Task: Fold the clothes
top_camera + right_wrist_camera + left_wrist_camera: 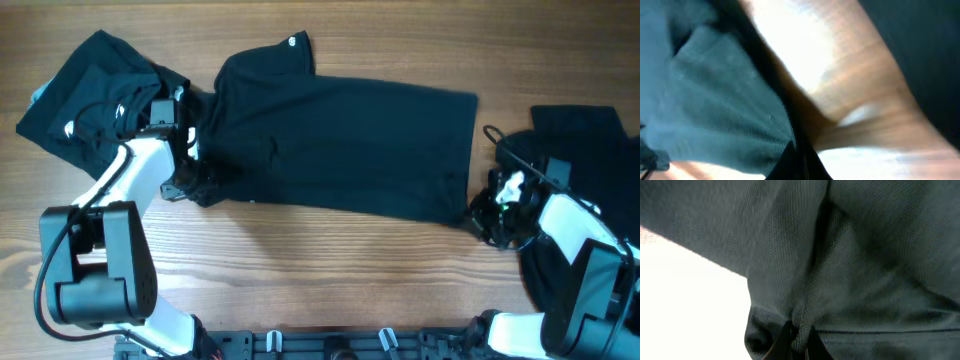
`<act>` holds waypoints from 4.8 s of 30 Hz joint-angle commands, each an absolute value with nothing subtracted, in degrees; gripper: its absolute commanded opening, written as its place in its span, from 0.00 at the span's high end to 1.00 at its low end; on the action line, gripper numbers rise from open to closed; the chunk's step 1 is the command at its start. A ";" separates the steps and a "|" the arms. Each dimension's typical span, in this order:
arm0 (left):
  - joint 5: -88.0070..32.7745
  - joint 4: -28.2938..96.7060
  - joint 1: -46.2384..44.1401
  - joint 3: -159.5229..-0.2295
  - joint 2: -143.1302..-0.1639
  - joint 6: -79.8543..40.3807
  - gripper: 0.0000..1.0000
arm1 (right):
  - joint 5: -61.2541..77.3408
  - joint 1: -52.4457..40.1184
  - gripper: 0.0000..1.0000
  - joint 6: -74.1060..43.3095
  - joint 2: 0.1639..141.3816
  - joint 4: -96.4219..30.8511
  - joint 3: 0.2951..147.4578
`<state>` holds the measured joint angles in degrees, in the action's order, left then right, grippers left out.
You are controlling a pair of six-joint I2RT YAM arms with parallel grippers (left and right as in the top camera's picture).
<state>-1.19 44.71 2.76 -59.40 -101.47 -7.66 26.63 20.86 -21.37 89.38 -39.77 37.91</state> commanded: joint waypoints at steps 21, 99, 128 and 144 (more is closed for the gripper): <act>-4.86 71.26 4.01 -91.48 -100.90 -12.60 0.24 | 16.43 23.53 0.47 -17.93 88.12 -66.11 72.14; -7.84 26.11 -5.04 -87.79 -120.44 -9.21 0.44 | 11.66 3.51 0.96 -34.57 110.34 -30.20 57.63; -14.50 9.39 -7.09 -87.77 -129.64 6.17 0.55 | 2.09 3.81 0.55 -27.00 86.19 -44.73 58.17; -9.37 12.91 -8.27 -87.79 -123.04 3.99 0.96 | 2.24 3.81 0.55 -26.94 86.19 -45.01 58.17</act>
<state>-10.07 11.05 -8.16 -87.61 -129.10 6.59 1.48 3.64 -27.75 86.85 -45.01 58.19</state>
